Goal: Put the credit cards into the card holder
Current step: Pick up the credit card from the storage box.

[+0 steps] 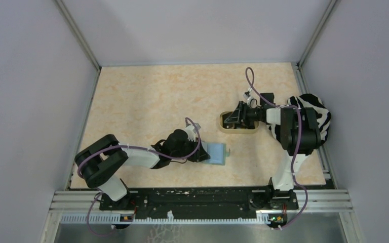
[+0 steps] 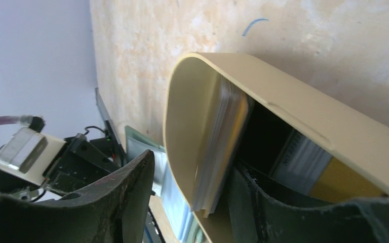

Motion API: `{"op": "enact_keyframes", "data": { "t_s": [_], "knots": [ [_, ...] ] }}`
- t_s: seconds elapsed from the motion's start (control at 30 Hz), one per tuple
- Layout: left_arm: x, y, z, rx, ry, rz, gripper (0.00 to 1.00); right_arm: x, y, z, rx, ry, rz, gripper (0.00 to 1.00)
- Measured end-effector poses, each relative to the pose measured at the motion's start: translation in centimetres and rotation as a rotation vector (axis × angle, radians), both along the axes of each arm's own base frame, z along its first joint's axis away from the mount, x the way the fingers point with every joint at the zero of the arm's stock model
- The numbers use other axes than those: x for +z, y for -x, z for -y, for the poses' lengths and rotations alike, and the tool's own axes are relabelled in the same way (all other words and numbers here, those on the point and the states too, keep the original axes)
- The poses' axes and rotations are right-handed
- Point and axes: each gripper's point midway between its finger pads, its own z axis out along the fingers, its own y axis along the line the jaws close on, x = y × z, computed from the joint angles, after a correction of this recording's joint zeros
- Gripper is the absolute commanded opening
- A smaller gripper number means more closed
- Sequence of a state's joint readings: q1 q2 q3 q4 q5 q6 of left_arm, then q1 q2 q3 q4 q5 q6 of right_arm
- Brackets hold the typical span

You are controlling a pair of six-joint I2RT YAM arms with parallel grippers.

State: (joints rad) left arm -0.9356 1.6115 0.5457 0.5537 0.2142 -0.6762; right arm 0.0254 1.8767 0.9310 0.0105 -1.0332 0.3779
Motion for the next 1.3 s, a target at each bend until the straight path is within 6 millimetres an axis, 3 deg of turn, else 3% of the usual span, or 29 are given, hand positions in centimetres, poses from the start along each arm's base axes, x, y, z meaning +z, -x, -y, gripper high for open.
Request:
{"op": "enact_keyframes", "data": {
  "t_s": [0.7,1.13,1.3],
  "knots": [
    [0.3,-0.2,0.3,0.001,0.004,0.003,0.31,-1.0,-0.4,0.0,-0.031,0.051,-0.04,0.43],
    [0.6,-0.2,0.2,0.001,0.009,0.007,0.31,-0.1,-1.3,3.6,-0.113,0.002,-0.061,0.41],
    [0.6,-0.2,0.2,0.002,0.009,0.007,0.31,-0.2,-1.1,3.6,-0.109,0.005,-0.066,0.3]
  ]
}}
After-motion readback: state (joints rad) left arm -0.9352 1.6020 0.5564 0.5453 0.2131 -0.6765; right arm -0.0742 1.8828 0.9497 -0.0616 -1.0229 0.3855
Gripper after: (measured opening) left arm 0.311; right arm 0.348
